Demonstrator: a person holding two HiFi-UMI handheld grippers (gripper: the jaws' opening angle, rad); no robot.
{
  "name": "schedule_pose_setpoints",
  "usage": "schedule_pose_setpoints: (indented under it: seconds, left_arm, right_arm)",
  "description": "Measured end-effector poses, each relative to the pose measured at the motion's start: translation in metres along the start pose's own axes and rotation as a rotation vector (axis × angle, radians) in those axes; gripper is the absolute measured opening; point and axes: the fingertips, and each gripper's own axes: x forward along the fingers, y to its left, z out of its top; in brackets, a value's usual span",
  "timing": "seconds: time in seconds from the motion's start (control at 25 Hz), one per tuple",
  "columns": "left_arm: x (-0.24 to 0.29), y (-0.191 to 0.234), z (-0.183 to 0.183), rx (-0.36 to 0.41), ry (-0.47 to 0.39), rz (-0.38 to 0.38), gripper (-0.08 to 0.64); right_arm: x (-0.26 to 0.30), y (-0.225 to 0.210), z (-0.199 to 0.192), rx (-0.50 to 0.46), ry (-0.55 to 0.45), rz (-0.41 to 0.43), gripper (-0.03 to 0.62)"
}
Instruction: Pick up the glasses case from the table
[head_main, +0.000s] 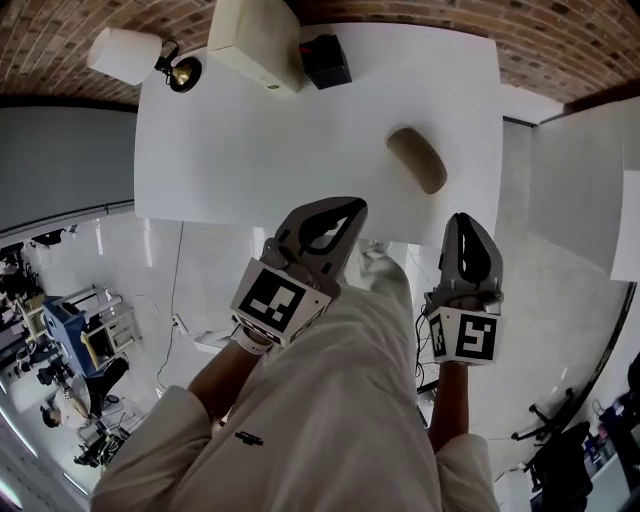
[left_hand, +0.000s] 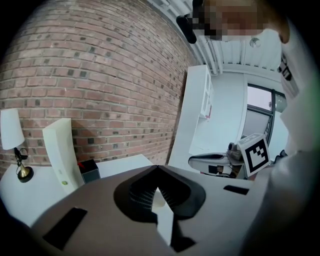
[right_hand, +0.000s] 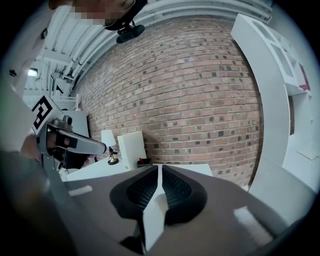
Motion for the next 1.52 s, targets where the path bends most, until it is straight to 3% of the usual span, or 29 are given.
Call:
schedule_pose_setpoints:
  seconds: [0.32,0.52,0.64,1.04,1.52]
  left_arm:
    - [0.031,0.016,-0.029,-0.029,0.046,-0.036,0.006]
    - [0.048,0.027,-0.054,-0.086,0.107,-0.017,0.006]
    - [0.059,0.034,-0.069,-0.091,0.128,-0.016,0.006]
    - [0.081,0.058,-0.107,-0.112,0.168,-0.013,0.006]
    - [0.099,0.074,-0.148,-0.188,0.216,0.013,0.006]
  right_arm:
    - [0.040,-0.002,-0.035,-0.027,0.071,0.058,0.127]
    - [0.061,-0.009,-0.079,-0.044,0.220,0.121,0.218]
    - [0.076,-0.014,-0.095,-0.058,0.235,0.144,0.257]
    - [0.118,-0.014,-0.141,-0.096,0.287,0.189,0.351]
    - [0.153,-0.031,-0.206,-0.133,0.387,0.189,0.402]
